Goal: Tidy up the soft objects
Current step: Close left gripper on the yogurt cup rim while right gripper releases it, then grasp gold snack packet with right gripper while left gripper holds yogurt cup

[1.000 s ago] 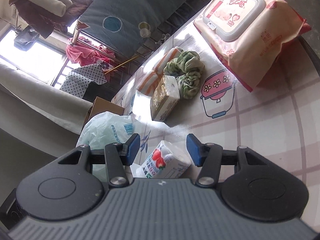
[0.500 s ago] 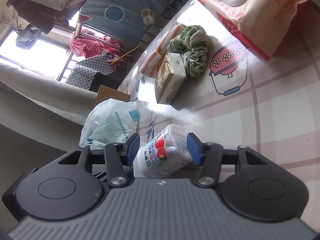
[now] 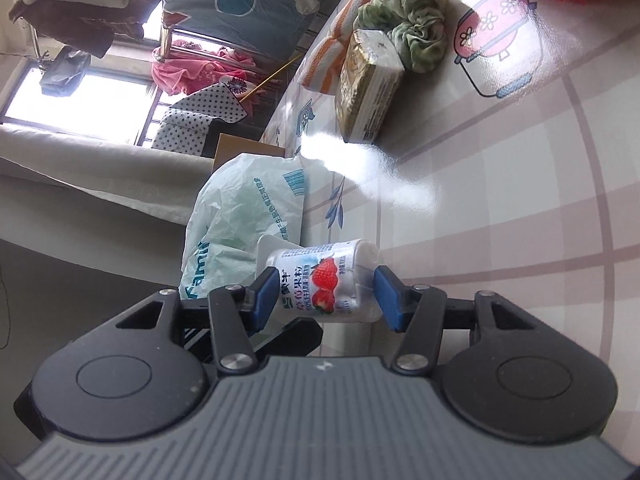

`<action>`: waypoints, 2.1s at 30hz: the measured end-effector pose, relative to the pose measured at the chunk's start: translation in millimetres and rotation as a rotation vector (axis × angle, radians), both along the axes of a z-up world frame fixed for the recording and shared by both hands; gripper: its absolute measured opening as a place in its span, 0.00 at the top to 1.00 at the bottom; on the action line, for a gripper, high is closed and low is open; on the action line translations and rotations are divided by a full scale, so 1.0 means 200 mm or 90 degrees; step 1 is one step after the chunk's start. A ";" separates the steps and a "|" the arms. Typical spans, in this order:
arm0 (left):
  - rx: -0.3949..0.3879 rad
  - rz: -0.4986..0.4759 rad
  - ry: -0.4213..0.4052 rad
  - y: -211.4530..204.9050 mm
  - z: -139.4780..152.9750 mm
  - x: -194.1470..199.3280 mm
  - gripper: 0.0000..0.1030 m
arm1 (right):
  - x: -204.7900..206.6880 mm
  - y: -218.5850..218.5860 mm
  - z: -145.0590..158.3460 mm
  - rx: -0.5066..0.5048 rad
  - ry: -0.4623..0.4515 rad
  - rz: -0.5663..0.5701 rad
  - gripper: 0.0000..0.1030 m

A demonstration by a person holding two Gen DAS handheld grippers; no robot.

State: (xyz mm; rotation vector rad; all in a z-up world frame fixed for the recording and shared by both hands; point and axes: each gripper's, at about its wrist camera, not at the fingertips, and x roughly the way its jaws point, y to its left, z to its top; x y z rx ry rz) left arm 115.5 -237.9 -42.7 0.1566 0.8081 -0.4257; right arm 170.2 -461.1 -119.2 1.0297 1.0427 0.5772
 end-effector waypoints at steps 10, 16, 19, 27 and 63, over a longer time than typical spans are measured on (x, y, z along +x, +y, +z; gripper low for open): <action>0.016 -0.026 -0.027 -0.10 0.03 0.03 0.49 | 0.00 -0.06 -0.04 0.036 -0.006 -0.028 0.46; 0.038 -0.048 -0.044 -0.18 0.02 0.04 0.48 | 0.00 -0.10 -0.01 0.009 -0.030 -0.038 0.38; 0.040 -0.063 -0.052 -0.22 0.02 0.04 0.47 | -0.01 -0.16 0.00 -0.002 -0.041 -0.060 0.35; 0.033 -0.099 -0.061 -0.28 0.03 0.03 0.41 | -0.04 -0.27 -0.01 -0.010 -0.057 -0.111 0.34; -0.011 0.053 0.153 0.02 -0.02 0.22 0.37 | -0.03 -0.30 0.01 -0.022 -0.085 -0.129 0.23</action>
